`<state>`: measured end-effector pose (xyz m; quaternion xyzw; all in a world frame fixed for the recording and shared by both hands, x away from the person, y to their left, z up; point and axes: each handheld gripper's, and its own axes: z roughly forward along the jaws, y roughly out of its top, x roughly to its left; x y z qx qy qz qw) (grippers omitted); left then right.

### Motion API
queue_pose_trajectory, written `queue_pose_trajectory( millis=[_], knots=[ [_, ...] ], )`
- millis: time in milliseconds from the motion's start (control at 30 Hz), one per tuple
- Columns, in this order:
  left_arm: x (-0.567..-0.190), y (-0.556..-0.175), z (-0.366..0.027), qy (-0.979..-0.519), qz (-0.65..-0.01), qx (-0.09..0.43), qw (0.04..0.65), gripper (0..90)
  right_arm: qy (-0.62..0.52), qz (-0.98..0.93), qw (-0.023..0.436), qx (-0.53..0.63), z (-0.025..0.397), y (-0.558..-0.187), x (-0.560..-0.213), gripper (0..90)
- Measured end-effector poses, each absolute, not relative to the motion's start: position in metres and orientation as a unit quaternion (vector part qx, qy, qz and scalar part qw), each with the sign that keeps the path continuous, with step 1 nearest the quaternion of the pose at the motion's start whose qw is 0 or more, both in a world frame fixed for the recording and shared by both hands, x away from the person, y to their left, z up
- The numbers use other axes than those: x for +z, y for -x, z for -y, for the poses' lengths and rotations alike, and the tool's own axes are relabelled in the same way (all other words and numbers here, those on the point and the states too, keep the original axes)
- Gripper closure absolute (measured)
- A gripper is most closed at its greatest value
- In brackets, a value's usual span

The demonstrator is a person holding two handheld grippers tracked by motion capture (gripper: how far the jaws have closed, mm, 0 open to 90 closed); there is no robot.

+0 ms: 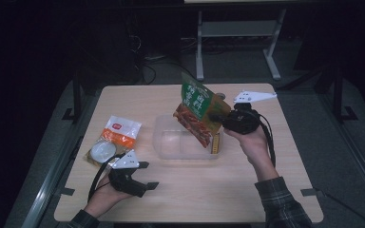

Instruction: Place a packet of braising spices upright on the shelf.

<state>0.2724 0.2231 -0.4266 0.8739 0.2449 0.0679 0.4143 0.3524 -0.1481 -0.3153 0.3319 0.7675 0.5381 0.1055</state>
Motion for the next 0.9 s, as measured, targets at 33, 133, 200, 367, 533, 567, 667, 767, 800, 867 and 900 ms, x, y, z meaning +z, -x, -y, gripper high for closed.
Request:
queue_pose_trajectory(
  millis=[33,133,200,367,533,567,667,767,800,867,900],
  knots=[
    [-0.427,-0.272,-0.223,-0.874,-0.245,0.067,0.415,17.6,-0.335,-0.766,0.108,0.538,0.148,-0.353,-0.316,89.7],
    [-0.427,-0.272,-0.221,-0.875,-0.242,0.067,0.414,17.6,-0.343,-0.765,0.112,0.533,0.149,-0.354,-0.319,89.7],
    [-0.427,-0.272,-0.221,-0.876,-0.241,0.067,0.411,17.6,-0.352,-0.764,0.115,0.528,0.149,-0.355,-0.321,89.7],
    [-0.428,-0.272,-0.222,-0.876,-0.242,0.067,0.412,17.6,-0.367,-0.761,0.122,0.521,0.148,-0.355,-0.325,89.6],
    [-0.428,-0.272,-0.222,-0.878,-0.241,0.067,0.408,17.6,-0.376,-0.762,0.128,0.512,0.146,-0.356,-0.329,89.6],
    [-0.428,-0.272,-0.221,-0.878,-0.241,0.067,0.408,17.6,-0.375,-0.762,0.129,0.512,0.145,-0.357,-0.330,89.6],
    [-0.428,-0.272,-0.221,-0.880,-0.240,0.067,0.405,17.6,-0.379,-0.763,0.127,0.508,0.144,-0.357,-0.333,89.6],
    [-0.428,-0.271,-0.220,-0.882,-0.238,0.067,0.402,17.6,-0.380,-0.763,0.128,0.506,0.143,-0.358,-0.335,89.6],
    [-0.429,-0.271,-0.220,-0.882,-0.237,0.066,0.402,17.6,-0.381,-0.764,0.128,0.506,0.143,-0.358,-0.335,89.6],
    [-0.429,-0.271,-0.220,-0.884,-0.237,0.065,0.398,17.6,-0.380,-0.767,0.128,0.502,0.142,-0.358,-0.337,89.5],
    [-0.429,-0.271,-0.219,-0.885,-0.238,0.062,0.395,17.6,-0.381,-0.768,0.127,0.499,0.141,-0.358,-0.338,89.5]
  ],
)
